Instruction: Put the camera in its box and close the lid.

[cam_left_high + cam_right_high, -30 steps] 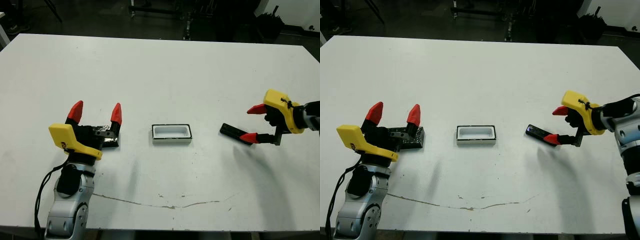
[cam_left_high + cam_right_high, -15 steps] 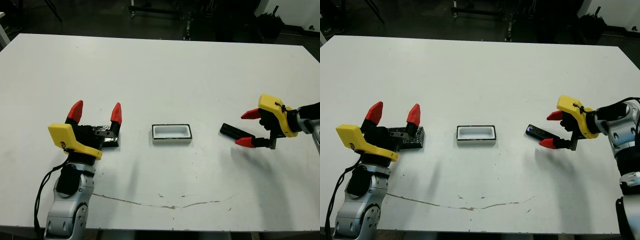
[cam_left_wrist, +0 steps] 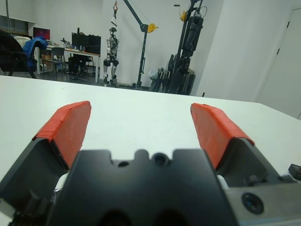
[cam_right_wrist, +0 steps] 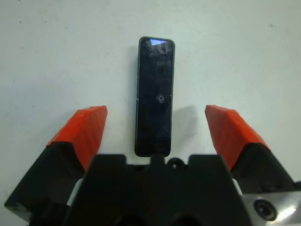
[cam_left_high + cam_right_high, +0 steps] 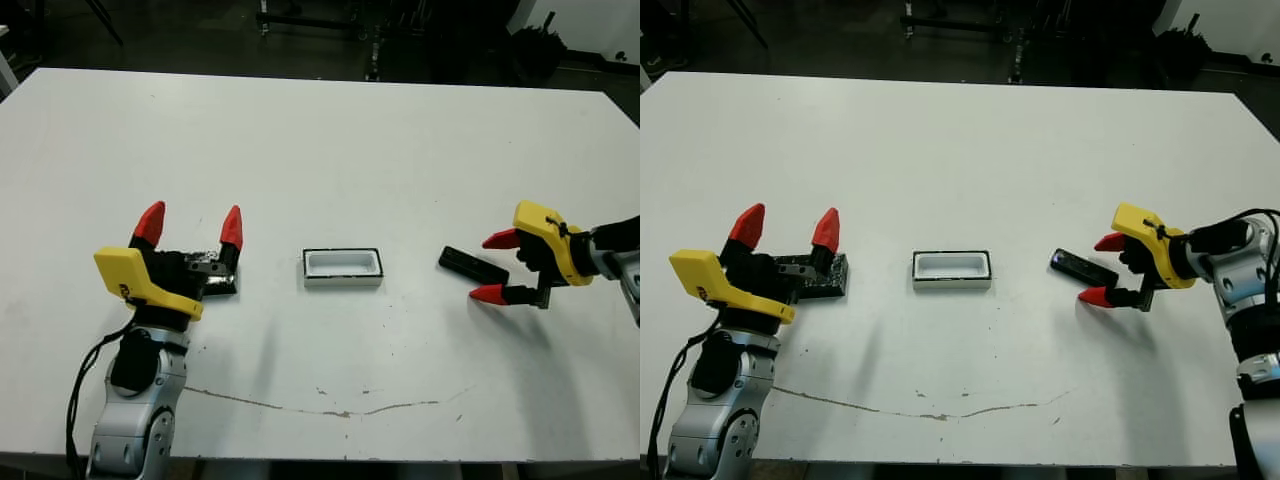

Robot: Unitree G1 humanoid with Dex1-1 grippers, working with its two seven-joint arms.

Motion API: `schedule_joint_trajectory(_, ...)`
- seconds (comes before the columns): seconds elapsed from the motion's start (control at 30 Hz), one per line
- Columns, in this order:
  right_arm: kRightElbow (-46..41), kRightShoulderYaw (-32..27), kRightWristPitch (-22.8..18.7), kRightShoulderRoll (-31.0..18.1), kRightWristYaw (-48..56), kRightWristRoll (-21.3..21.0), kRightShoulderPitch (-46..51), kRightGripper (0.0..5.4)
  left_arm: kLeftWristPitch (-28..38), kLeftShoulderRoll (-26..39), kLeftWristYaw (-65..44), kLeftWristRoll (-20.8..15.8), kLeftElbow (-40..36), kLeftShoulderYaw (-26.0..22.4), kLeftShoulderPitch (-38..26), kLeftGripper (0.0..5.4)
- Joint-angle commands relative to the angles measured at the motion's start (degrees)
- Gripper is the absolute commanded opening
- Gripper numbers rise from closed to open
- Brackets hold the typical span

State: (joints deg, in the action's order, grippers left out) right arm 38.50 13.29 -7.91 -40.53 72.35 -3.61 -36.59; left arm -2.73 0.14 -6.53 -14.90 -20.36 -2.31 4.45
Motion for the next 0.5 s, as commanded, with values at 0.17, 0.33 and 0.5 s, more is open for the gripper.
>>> schedule_joint_trajectory(0.17,0.3,0.9,-2.6,1.4,-1.8,-0.9,2.6,4.39,-0.6,0.5,0.0,0.6,-0.3,-0.2,0.8,5.40)
schedule_joint_trajectory(0.33,0.2,0.5,-2.5,1.9,-1.9,-0.3,3.3,3.74,-0.8,0.6,0.4,1.0,-0.3,-0.2,0.8,5.40)
schedule_joint_trajectory(0.5,0.3,0.7,-1.3,2.0,-1.8,-0.4,3.5,3.07,-0.7,0.6,0.5,1.6,-0.5,-0.1,0.8,5.40)
